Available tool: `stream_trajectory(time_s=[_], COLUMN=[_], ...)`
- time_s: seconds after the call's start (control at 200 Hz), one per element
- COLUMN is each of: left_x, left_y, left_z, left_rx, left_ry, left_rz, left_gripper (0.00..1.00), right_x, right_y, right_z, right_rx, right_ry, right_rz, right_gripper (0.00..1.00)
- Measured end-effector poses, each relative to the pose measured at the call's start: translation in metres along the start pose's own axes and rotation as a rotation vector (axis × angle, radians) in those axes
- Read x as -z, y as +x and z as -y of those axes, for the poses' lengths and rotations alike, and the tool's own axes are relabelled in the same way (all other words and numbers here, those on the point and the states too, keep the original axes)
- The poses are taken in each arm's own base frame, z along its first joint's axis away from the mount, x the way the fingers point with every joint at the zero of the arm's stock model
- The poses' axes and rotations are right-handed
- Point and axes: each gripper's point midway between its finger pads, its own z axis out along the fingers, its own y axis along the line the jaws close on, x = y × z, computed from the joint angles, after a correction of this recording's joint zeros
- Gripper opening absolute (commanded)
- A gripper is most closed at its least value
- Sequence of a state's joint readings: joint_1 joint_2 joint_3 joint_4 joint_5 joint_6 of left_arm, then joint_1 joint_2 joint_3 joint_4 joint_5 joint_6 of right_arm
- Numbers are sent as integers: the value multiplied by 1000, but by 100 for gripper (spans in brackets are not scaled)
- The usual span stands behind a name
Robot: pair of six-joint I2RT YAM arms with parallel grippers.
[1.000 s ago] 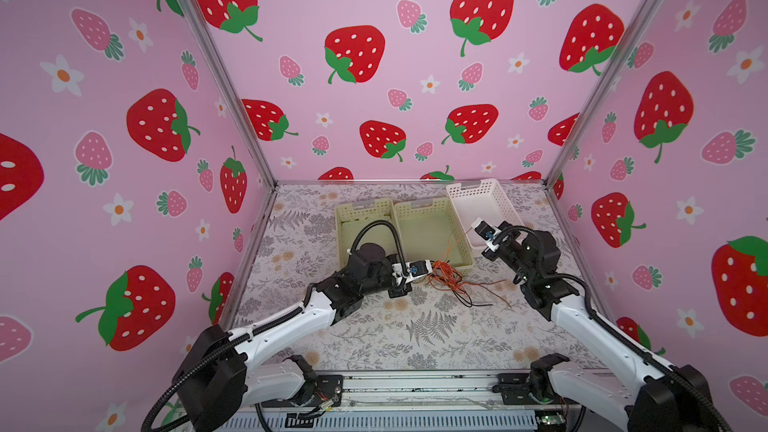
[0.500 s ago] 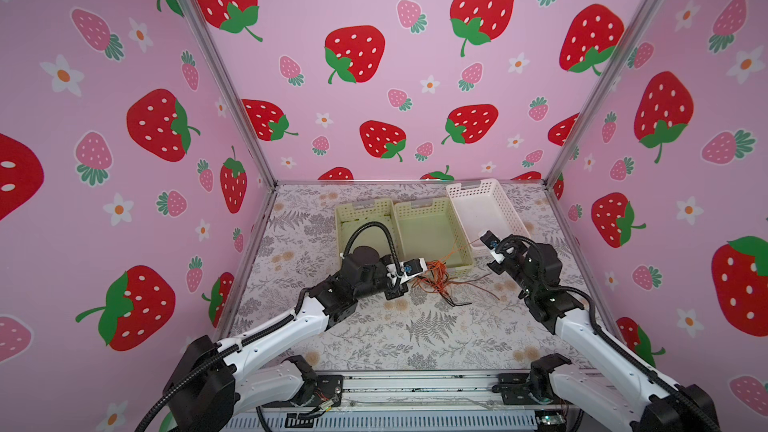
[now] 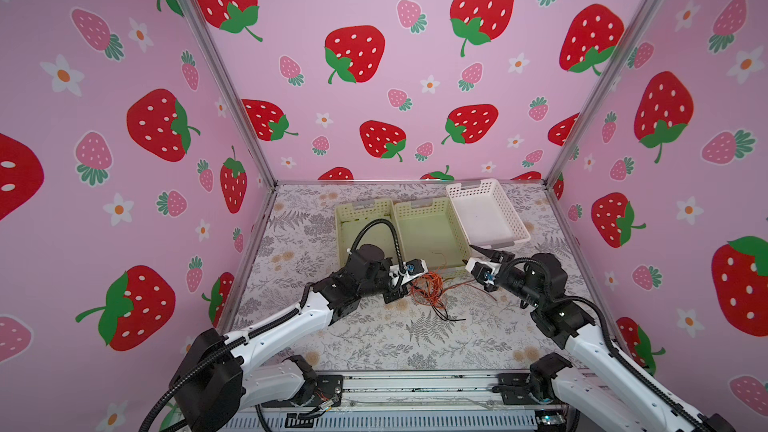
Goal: Untangle the cables
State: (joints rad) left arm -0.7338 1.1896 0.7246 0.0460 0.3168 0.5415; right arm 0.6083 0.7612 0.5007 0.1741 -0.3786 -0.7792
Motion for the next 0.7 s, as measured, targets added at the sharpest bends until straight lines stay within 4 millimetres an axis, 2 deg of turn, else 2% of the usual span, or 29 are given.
stream_trajectory(time_s=[0.115,0.245,0.51,0.605,0.7], left_x=[0,-1,0,1,0], left_y=[-2,-3,-7,-4,-1], left_z=[1,2,5,7,8], left_rx=[11,22,42,59,70], left_ry=[7,26,76,97,111], left_rz=[2,-4,-13,-24,-37], left_gripper=[0,0,0,0,0], right_x=[-11,-25,-35,-40,-45], right_y=[-27,-29,-18,-11,-4], right_z=[-37,-70,-78,-79,-79], right_rx=[54,92,149,172,194], right_ry=[-132,-248,-287,-290,-281], right_rz=[94,101,61,38,8], right_gripper=[31,30,23,16,5])
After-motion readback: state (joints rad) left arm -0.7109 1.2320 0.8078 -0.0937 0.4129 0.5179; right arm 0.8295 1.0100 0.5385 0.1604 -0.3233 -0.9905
